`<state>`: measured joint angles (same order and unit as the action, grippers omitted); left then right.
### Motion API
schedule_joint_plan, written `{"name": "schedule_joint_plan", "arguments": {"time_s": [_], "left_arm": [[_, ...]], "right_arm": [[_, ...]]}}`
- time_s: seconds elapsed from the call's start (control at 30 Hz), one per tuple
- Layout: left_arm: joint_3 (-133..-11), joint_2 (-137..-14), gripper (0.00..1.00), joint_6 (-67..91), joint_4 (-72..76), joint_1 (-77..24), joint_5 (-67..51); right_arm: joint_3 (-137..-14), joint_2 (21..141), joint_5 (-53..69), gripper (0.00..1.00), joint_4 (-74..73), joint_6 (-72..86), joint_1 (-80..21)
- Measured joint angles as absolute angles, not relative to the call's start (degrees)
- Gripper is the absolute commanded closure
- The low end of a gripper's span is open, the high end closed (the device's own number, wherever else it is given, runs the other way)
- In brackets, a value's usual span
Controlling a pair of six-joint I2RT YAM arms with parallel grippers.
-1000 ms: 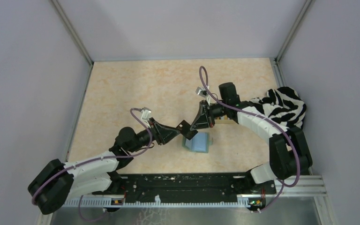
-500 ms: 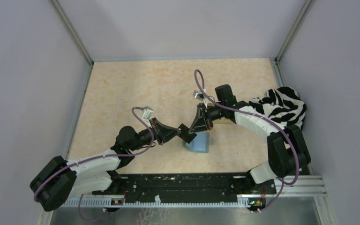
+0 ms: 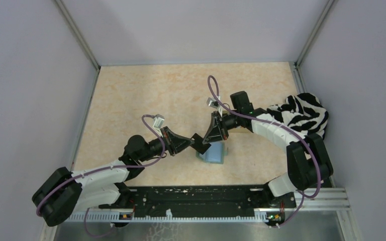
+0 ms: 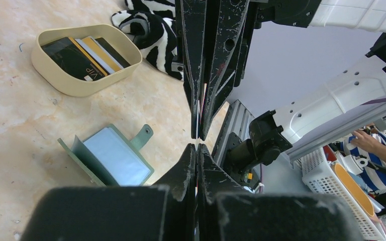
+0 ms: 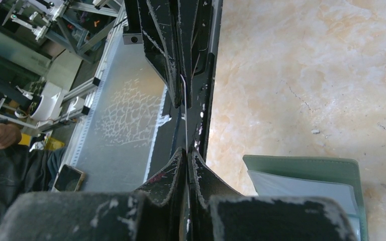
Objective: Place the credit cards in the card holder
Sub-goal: Insert the credit card into the card holder.
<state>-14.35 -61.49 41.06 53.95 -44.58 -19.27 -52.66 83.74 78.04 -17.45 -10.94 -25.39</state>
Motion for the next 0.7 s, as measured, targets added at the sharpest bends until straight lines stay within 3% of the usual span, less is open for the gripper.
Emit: {"name": "schedule_joint_plan", "arguments": {"time_s": [0.7], "left_arm": [[-14.3,-61.3,1.0,41.1,54.0,-44.6,-19.6]], "right_arm": [[-53.1,83.7,76.3,0.82,-19.2,-12.6,-25.4]]}}
